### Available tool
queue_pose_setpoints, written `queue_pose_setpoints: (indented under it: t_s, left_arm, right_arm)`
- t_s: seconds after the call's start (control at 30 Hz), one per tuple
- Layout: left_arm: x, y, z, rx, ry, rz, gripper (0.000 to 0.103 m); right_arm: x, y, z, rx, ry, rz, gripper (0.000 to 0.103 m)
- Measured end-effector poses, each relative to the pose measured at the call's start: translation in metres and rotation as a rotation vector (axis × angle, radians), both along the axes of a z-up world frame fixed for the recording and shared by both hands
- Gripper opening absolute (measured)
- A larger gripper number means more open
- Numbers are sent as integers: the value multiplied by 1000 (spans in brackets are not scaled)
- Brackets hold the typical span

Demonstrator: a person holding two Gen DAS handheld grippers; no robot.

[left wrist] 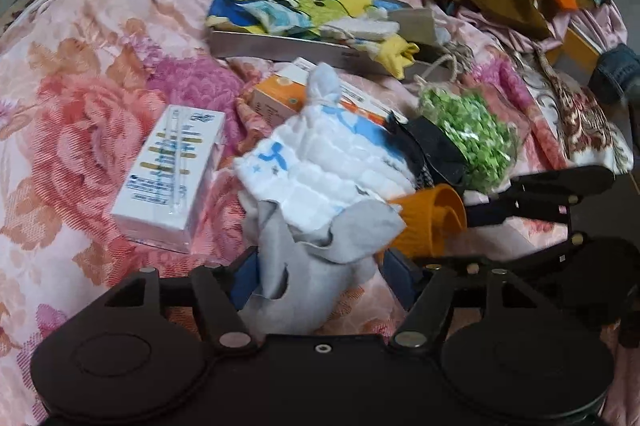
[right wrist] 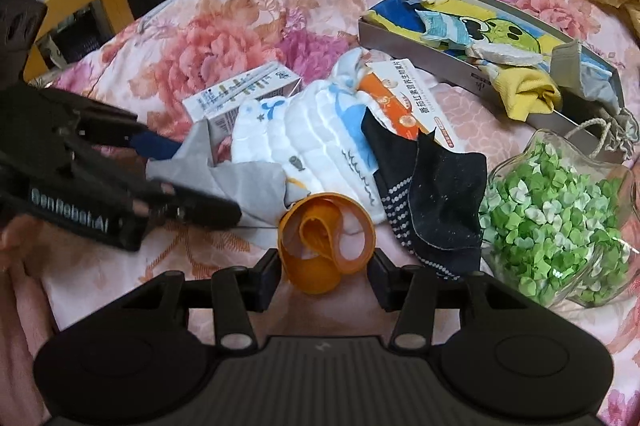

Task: Organize soft objects
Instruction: 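Grasp the grey cloth with the left tool while the right tool grasps the orange band, then lift and carry the grey cloth and orange band over the frog-picture tray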

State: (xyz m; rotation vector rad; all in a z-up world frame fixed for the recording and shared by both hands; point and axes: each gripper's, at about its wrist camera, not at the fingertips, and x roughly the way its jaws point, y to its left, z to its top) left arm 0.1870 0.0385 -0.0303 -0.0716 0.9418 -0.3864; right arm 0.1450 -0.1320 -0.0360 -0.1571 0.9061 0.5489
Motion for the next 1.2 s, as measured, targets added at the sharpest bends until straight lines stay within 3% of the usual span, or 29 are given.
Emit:
queue_pose_setpoints:
  t_s: [0.07, 0.13, 0.3, 0.43, 0.57, 0.77, 0.9, 1.2]
  left_arm:
    - [-1, -3, -2, 27, -10, -14, 67]
    - [-1, -4, -4, 49, -6, -22, 58]
    - [0, -5, -7, 57, 28, -43, 34]
    - [-4, -12, -9, 105, 39, -86, 25]
    - [-4, -12, -9, 121, 38, -69, 18]
    - [-3, -8, -7, 115, 32, -22, 15]
    - [-2, -4, -4, 65, 40, -4, 12]
    - [-5, 3, 8, -25, -6, 38, 9]
  right_arm:
    - [2, 0, -1, 3, 1, -2, 59]
    - [2, 0, -3, 3, 0, -4, 66]
    - [4, 0, -6, 16, 9, -8, 69]
    - [5, 2, -10, 6, 1, 3, 73]
    - [3, 6, -10, -7, -17, 16, 74]
    - [2, 6, -9, -17, -46, 4, 50]
    - [1, 6, -7, -14, -46, 21, 35]
    - [-2, -2, 6, 13, -108, -3, 30]
